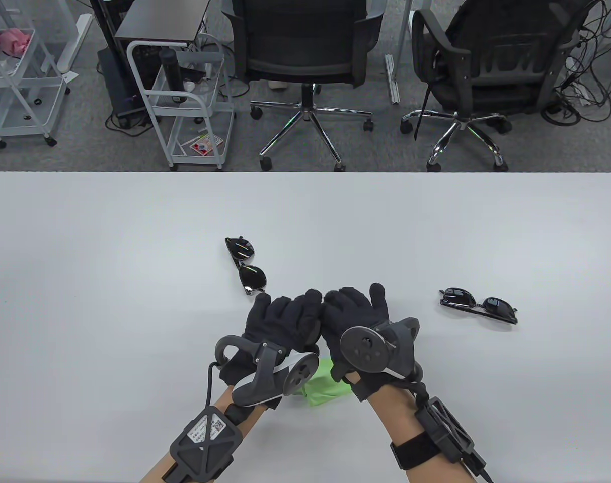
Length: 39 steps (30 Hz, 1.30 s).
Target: Dust sunglasses
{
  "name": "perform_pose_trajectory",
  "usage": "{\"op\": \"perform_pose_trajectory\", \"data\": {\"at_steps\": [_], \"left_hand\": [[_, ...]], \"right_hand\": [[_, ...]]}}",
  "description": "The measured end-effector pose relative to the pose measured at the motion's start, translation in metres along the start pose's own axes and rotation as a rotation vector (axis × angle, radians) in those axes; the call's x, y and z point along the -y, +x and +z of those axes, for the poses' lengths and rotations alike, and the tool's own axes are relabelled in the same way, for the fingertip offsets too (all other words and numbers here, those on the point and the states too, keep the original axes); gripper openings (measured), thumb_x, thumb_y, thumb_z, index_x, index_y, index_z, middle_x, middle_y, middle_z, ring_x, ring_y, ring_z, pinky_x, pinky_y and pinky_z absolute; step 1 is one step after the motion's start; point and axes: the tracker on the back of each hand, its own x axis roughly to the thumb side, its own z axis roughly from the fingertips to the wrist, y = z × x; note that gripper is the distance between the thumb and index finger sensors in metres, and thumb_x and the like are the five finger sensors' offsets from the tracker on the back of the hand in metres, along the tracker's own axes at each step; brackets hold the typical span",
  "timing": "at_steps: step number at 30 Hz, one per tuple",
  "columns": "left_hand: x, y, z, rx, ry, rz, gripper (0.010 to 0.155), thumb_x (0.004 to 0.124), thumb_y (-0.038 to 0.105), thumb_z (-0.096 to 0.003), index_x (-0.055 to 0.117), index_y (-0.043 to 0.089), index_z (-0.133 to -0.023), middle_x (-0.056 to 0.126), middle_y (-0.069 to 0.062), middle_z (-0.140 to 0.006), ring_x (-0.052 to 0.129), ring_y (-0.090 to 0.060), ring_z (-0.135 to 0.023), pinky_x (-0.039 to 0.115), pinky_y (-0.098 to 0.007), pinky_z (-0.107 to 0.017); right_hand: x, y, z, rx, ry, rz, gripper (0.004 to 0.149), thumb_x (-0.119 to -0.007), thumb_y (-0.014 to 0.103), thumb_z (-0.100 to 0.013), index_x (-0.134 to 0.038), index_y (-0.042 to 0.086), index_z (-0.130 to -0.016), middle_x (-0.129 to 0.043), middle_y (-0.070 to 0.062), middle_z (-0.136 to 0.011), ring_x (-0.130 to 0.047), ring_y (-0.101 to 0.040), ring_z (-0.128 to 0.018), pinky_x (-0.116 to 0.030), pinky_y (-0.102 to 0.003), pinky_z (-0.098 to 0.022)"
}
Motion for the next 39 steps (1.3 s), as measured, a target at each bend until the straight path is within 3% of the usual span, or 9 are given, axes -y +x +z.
{"op": "perform_pose_trajectory", "data": {"at_steps": [9, 14, 21, 28, 39], "left_hand": [[0.026, -0.061, -0.003, -0.234, -0.237, 0.101, 0.105, 0.084, 0.069, -0.0280, 0.034, 0.025, -0.109, 0.058, 0.003, -0.113, 0.070, -0.029, -0.104, 0.052, -0.059, -0.075], [0.047, -0.077, -0.001, -0.306, -0.404, 0.149, 0.104, 0.076, 0.071, -0.0315, 0.026, 0.022, -0.108, 0.044, -0.002, -0.117, 0.051, -0.039, -0.110, 0.047, -0.061, -0.075], [0.060, -0.086, -0.004, -0.304, -0.431, 0.171, 0.103, 0.075, 0.071, -0.0321, 0.025, 0.023, -0.108, 0.041, -0.001, -0.117, 0.046, -0.037, -0.111, 0.045, -0.061, -0.076], [0.065, -0.085, -0.006, -0.269, -0.466, 0.228, 0.102, 0.074, 0.071, -0.0328, 0.023, 0.025, -0.108, 0.038, 0.000, -0.118, 0.044, -0.036, -0.112, 0.044, -0.060, -0.076], [0.056, -0.079, -0.007, -0.245, -0.412, 0.225, 0.100, 0.074, 0.070, -0.0329, 0.025, 0.027, -0.108, 0.040, 0.001, -0.118, 0.045, -0.034, -0.112, 0.045, -0.059, -0.077]], "right_hand": [[-0.022, -0.062, -0.038, -0.224, 0.124, 0.058, 0.041, -0.097, 0.030, -0.037, -0.096, 0.018, -0.077, -0.092, -0.011, -0.091, -0.085, -0.042, -0.088, -0.046, -0.073, -0.062], [-0.043, -0.092, -0.059, -0.282, 0.172, 0.124, 0.041, -0.097, 0.030, -0.037, -0.096, 0.019, -0.077, -0.091, -0.010, -0.092, -0.084, -0.043, -0.088, -0.046, -0.073, -0.062], [-0.069, -0.113, -0.071, -0.301, 0.234, 0.167, 0.041, -0.096, 0.030, -0.037, -0.096, 0.019, -0.077, -0.091, -0.011, -0.091, -0.084, -0.043, -0.087, -0.045, -0.073, -0.062], [-0.073, -0.120, -0.066, -0.306, 0.269, 0.199, 0.041, -0.096, 0.030, -0.038, -0.096, 0.019, -0.077, -0.091, -0.011, -0.092, -0.083, -0.043, -0.087, -0.045, -0.073, -0.062], [-0.076, -0.118, -0.063, -0.296, 0.319, 0.215, 0.048, -0.096, 0.030, -0.037, -0.092, 0.016, -0.083, -0.088, -0.013, -0.094, -0.080, -0.045, -0.089, -0.043, -0.073, -0.062]]}}
